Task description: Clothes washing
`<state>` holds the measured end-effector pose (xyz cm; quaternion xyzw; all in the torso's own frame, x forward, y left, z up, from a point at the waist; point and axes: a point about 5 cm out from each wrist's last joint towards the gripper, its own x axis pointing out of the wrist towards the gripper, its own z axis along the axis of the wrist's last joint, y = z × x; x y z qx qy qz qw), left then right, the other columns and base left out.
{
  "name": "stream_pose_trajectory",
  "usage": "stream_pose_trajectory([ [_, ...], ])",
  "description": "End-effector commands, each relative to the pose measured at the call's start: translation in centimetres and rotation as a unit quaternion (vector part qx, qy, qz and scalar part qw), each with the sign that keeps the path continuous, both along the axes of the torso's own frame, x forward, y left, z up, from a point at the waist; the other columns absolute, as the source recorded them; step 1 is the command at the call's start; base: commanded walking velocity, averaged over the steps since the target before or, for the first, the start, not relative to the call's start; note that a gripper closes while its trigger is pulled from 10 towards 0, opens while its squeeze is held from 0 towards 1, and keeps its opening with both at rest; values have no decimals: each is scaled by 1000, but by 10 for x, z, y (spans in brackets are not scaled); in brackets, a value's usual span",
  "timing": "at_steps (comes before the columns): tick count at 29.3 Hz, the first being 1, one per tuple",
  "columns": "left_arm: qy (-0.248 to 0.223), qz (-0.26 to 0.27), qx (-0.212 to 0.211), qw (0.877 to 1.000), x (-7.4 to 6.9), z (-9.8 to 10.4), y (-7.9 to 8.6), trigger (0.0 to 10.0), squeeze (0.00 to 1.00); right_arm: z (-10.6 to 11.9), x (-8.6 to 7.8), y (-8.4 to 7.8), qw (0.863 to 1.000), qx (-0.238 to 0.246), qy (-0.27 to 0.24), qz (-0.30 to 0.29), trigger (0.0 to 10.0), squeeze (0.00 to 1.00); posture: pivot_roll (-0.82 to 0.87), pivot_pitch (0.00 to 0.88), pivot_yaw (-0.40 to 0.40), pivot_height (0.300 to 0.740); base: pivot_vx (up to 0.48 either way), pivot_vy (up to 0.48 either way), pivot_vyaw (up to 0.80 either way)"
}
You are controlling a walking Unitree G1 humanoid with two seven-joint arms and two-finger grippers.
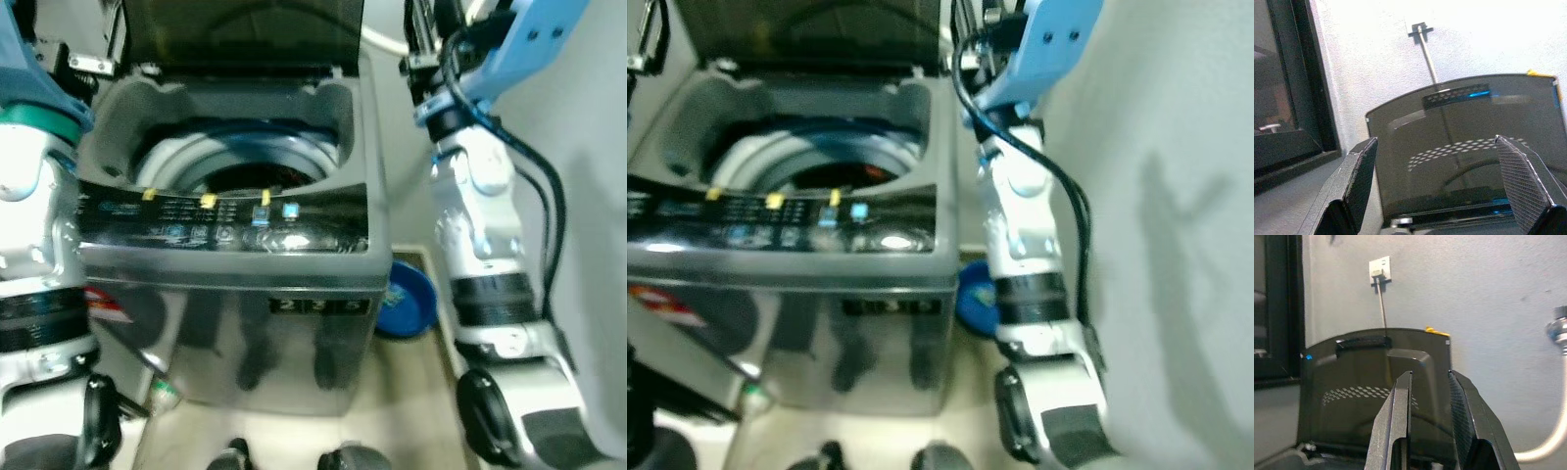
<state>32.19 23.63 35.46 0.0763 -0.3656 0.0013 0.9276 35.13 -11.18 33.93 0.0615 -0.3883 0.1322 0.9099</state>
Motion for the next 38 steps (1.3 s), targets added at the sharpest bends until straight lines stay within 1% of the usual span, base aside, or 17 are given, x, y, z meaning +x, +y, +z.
stream_pose_trajectory([
  [1, 11, 0, -3, 1000, 3, -4, 2, 10000, 0, 0, 0, 2, 1000, -7, -1, 2, 10000, 0, 94, 19, 43, 740, -311, 0, 0],
  [11, 10, 0, -3, 1000, 3, -5, 2, 10000, 0, 0, 0, 3, 1000, -11, -1, 3, 10000, 0, 94, 12, 42, 740, -314, 0, 0],
  [14, 11, 0, -2, 1000, 3, -5, 2, 10000, 0, 0, 0, 3, 1000, -20, -3, 0, 10000, 0, 94, 14, 41, 740, -296, 0, 0],
  [18, 15, -1, -2, 1000, 3, -6, 2, 10000, 0, -1, 0, 4, 999, -45, -5, -12, 10000, 0, 95, 18, 39, 740, 0, 0, 728],
  [26, 38, -1, 13, 999, 6, -14, -3, 10000, 0, -3, -1, 7, 999, -51, -4, -3, 10000, 0, 95, 20, 38, 740, 0, 0, 800],
  [30, 55, -8, 25, 998, 8, -18, -8, 10000, 0, -6, -1, 9, 999, -54, -1, 5, 10000, 0, 97, 24, 37, 740, 0, 0, 800],
  [33, 57, -10, 23, 998, 8, -19, -10, 10000, 0, -6, -1, 9, 998, -55, 0, 5, 10000, 0, 97, 24, 37, 740, 0, 0, 800],
  [38, 62, -25, 29, 997, 8, -19, -18, 10000, 0, -7, -1, 10, 998, -55, 1, 9, 10000, 0, 99, 29, 37, 740, 0, 0, 800],
])
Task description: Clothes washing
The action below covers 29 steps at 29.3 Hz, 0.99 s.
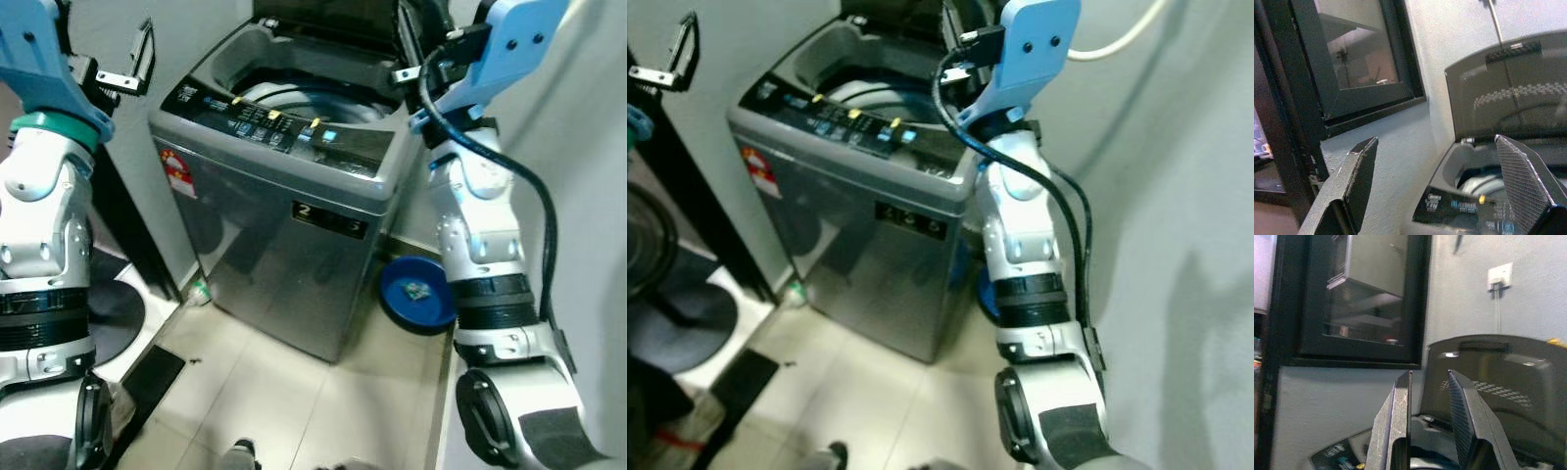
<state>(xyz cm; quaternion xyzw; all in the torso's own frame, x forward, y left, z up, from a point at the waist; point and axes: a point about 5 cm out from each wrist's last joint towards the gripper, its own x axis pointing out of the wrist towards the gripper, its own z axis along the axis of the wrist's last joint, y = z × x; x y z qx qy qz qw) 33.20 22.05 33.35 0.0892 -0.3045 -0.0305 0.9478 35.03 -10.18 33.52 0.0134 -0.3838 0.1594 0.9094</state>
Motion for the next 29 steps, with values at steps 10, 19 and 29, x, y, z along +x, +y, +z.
stream_pose_trajectory([
  [10, 59, -27, -1, 998, 2, -38, -11, 10000, 0, -50, 8, -3, 997, -4, 80, -1, 10000, 0, 103, 36, 32, 740, 0, 0, 800],
  [19, 138, -13, -18, 990, 4, -91, -13, 10000, 0, -116, 9, -15, 984, 1, 175, -31, 10000, 0, 97, 42, 35, 740, 0, 0, 797],
  [29, 151, -20, -11, 988, 3, -102, -21, 10000, 0, -155, 5, -20, 972, -3, 228, -50, 10000, 0, 93, 49, 40, 740, 0, 0, 794],
])
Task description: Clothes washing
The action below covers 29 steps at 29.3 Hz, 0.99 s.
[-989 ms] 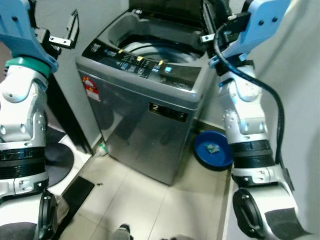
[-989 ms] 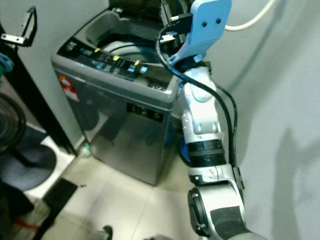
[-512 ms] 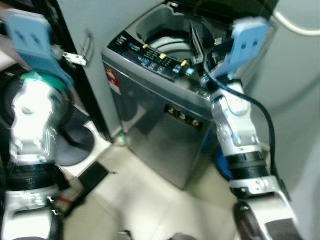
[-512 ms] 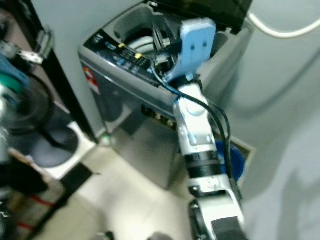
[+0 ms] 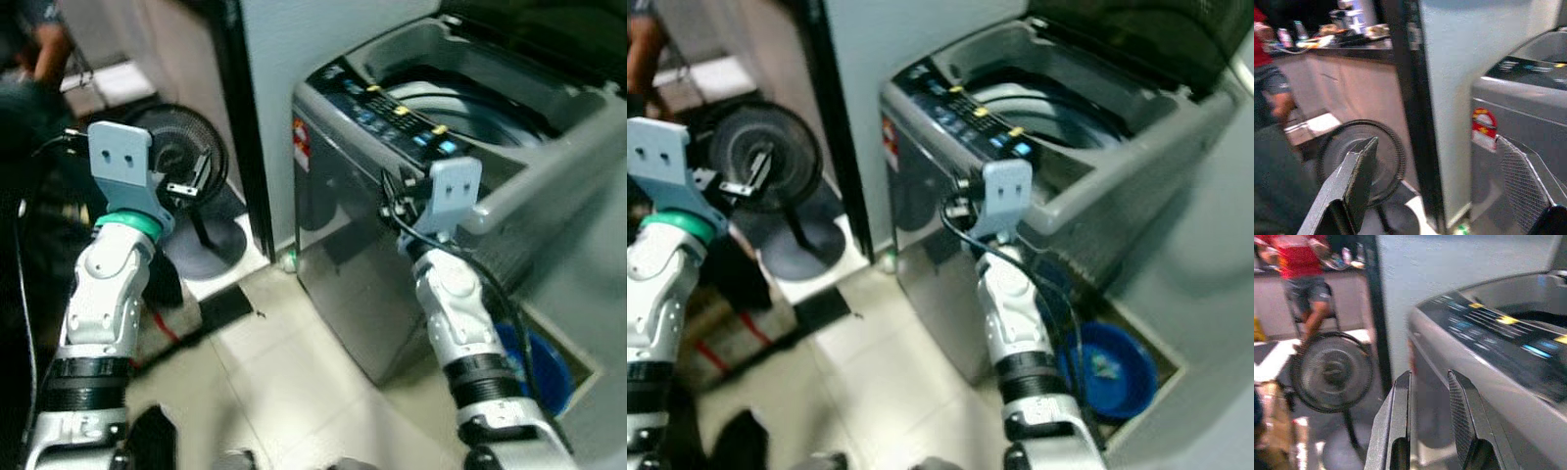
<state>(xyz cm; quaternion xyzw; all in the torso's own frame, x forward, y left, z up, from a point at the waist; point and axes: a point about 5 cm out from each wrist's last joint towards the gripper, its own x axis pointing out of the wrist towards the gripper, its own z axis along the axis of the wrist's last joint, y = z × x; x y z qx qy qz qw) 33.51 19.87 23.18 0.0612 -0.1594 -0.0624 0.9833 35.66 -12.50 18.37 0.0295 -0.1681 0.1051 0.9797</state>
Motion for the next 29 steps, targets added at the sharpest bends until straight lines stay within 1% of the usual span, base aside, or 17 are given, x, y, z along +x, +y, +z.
stream_pose_trajectory([
  [1, -2, 4, 6, 1000, 0, 0, 1, 10000, 0, -3, -1, 3, 1000, -1, 1, 2, 10000, 0, 93, 49, 40, 740, 0, 0, 794],
  [5, -5, 4, 9, 1000, 0, 1, 1, 10000, 0, 2, 0, 6, 1000, 6, -9, 6, 10000, 0, 91, 48, 44, 740, 0, 0, 794],
  [6, -11, 5, 13, 1000, 0, 3, 1, 10000, 0, 6, -1, 9, 1000, 14, -16, 15, 10000, 0, 91, 48, 44, 740, 311, 0, 0],
  [7, -11, 5, 13, 1000, 0, 3, 1, 10000, 0, 6, -1, 9, 1000, 14, -16, 15, 10000, 0, 91, 48, 44, 740, 311, 0, 0],
  [9, -17, 6, 16, 1000, -1, 6, 1, 10000, 0, 12, -2, 16, 999, 21, -26, 31, 10000, 0, 91, 48, 44, 740, 469, 0, 0],
  [12, -20, 8, 19, 1000, -1, 7, 2, 10000, 0, 15, -1, 18, 999, 15, -30, 30, 10000, 0, 95, 49, 43, 740, 469, 0, 0],
  [18, -22, 10, 20, 1000, 0, 8, 2, 10000, 0, 18, 2, 17, 999, 4, -37, 21, 10000, 0, 97, 47, 42, 740, 469, 0, 798],
  [21, -24, 10, 22, 999, 0, 9, 2, 10000, 0, 19, 3, 16, 999, 15, -38, 21, 10000, 0, 97, 45, 43, 740, 469, 0, 800],
  [24, -25, 10, 22, 999, 0, 10, 2, 10000, 0, 20, 3, 16, 999, 17, -40, 22, 10000, 0, 97, 45, 43, 740, 469, 0, 679],
  [29, -28, 11, 23, 999, 0, 10, 2, 10000, 0, 24, 2, 17, 998, 20, -48, 30, 10000, 0, 97, 40, 43, 740, 470, 0, 0],
])
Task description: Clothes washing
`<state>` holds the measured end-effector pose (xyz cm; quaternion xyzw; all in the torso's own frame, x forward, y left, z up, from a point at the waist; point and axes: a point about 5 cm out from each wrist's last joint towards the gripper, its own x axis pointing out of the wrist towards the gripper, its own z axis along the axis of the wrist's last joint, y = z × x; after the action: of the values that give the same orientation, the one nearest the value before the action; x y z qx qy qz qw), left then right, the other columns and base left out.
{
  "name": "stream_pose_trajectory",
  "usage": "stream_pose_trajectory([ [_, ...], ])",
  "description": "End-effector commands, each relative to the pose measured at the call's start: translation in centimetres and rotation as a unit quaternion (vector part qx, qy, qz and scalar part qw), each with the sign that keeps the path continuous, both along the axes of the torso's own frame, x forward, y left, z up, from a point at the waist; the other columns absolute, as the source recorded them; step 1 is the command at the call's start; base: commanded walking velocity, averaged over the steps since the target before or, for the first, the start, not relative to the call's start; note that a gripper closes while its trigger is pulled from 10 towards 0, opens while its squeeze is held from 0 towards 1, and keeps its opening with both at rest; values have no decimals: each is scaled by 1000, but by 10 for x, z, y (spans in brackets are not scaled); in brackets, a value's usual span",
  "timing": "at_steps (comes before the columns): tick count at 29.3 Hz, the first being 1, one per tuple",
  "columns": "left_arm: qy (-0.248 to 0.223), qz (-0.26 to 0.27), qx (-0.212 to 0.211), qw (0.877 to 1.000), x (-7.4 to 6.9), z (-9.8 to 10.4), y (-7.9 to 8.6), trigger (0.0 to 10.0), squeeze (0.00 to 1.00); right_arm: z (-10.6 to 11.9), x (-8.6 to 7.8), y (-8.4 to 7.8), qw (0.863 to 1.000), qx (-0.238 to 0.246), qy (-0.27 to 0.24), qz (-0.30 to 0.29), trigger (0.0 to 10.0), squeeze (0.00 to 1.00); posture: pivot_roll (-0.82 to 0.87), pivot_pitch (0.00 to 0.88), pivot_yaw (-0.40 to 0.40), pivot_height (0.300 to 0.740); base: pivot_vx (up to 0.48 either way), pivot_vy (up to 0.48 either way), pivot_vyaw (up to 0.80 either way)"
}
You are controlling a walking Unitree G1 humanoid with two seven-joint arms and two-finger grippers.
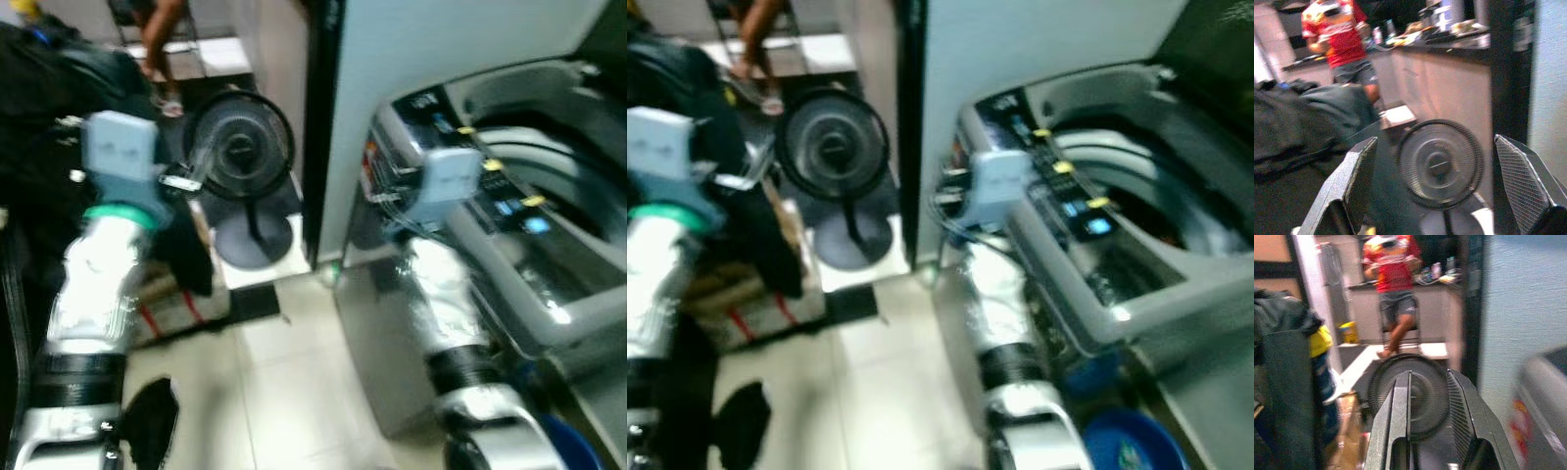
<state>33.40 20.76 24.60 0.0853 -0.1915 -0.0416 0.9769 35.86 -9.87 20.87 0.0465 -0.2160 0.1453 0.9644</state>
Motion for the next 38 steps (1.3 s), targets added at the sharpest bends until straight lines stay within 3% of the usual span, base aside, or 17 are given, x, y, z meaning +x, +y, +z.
stream_pose_trajectory([
  [1, 7, -11, 4, 1000, 1, -4, -7, 10000, 0, 0, 1, -9, 1000, 4, 1, -12, 10000, 0, 97, 40, 43, 740, 469, 0, 0],
  [7, 5, -9, 6, 1000, 2, -2, -6, 10000, 0, 0, 2, -9, 1000, -6, -1, -17, 10000, 0, 100, 40, 43, 740, 469, 0, 0],
  [10, 4, -8, 7, 1000, 2, -2, -5, 10000, 0, -2, 4, -10, 999, -29, 6, -38, 10000, 0, 101, 38, 43, 740, 469, 0, 702],
  [19, 3, -9, 7, 1000, 2, -2, -6, 10000, 0, -1, 3, -8, 1000, -15, 0, -21, 10000, 0, 100, 37, 44, 740, 469, 0, 789],
  [38, 1, -9, 6, 1000, 2, 0, -5, 10000, 0, -1, 1, -2, 1000, -14, -1, -1, 10000, 0, 98, 43, 43, 740, 469, 0, 0],
])
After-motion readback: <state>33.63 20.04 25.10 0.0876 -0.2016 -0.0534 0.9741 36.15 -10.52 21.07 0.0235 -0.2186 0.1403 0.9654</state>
